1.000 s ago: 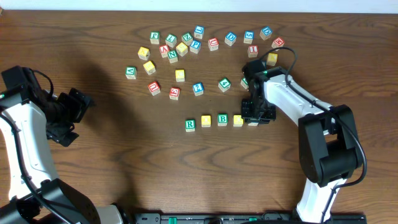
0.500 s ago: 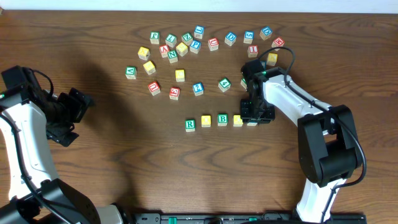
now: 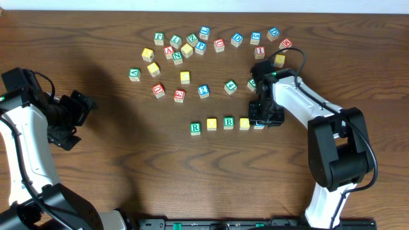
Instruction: Spell out ROBOT
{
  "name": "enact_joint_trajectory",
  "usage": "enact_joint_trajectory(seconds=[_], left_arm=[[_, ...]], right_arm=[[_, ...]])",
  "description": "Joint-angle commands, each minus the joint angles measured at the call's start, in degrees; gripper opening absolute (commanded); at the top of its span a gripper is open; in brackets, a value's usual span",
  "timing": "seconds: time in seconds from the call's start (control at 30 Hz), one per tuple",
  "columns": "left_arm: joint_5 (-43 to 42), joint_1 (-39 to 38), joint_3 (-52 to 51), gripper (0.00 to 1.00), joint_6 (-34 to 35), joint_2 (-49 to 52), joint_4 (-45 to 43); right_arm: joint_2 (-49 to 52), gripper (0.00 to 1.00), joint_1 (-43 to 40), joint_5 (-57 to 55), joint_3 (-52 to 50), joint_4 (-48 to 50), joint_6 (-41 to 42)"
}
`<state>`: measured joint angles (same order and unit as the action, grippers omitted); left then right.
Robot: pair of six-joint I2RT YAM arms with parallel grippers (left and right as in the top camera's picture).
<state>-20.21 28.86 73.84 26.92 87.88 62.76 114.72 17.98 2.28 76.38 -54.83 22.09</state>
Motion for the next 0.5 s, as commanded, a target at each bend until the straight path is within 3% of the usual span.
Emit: enact_joint_trajectory(seconds=[0.0,0.37,0.47], left_arm=[[0.42,0.04,-0.57,0.97,-0.98,-0.20,0.15],[0.42,0.04,-0.57,0.98,-1.01,-0.20,0.15],[0.42,0.04,-0.57,0.98,-0.98,-0.20,0.15]], right_arm=[[0.68,0.51,-1.18,1.99,0.72,0.33,0.52],[0.68,0.69,-2.54,1.95,2.86,4.52,0.57],[0.68,0.70,-4.22,1.92,3.96,5.14,0.57]])
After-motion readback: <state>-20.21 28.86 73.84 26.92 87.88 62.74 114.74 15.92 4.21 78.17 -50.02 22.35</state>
